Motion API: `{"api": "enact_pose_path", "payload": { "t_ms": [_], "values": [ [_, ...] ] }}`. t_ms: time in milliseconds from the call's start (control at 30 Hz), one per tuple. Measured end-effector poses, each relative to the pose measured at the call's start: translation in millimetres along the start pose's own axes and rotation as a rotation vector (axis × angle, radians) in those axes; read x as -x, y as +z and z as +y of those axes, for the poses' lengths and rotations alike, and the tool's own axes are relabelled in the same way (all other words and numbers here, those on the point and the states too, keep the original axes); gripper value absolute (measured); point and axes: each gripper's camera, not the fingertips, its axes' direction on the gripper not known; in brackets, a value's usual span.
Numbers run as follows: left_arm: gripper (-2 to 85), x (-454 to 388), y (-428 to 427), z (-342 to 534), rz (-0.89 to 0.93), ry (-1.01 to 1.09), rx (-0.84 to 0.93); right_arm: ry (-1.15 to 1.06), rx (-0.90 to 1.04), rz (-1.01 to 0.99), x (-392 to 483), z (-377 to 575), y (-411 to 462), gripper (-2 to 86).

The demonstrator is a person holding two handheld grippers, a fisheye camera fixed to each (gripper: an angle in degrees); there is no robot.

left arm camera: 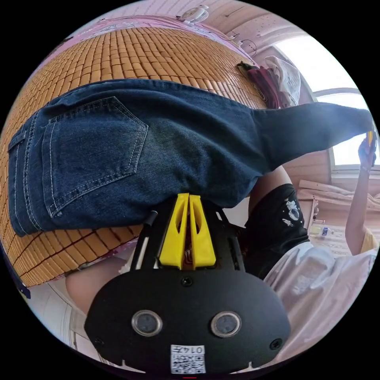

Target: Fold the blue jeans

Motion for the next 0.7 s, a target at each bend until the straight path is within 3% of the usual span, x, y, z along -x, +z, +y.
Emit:
{"api": "enact_pose_path", "payload": {
  "t_ms": [200, 333, 433, 567, 700],
  "values": [
    [-1.0, -20.0, -36.7, 51.3, 0.263, -0.006, -0.25, -0.13, 0.49, -0.364, 108.2, 38.9, 269.8, 3.4],
    [-0.9, 1.4, -87.8, 134.5, 0.104, -0.129, -0.351, -0.056, 0.787, -0.48, 160.6, 177.8, 445.2, 5.7],
    [-0.6, 30.1, -111.8, 191.1, -0.004, -0.265, -0.407, -0.015, 1.017, -0.387, 164.1, 269.6, 502.6, 6.9],
    [1.4, 60.2, -129.3, 232.3, -0.059, -0.388, -0.478, 0.057, 1.085, -0.338, 146.9, 316.3, 500.6, 7.2],
    [5.0, 83.3, -139.1, 232.7, -0.047, -0.441, -0.579, 0.103, 1.069, -0.142, 109.9, 332.4, 463.6, 6.7]
  ]
}}
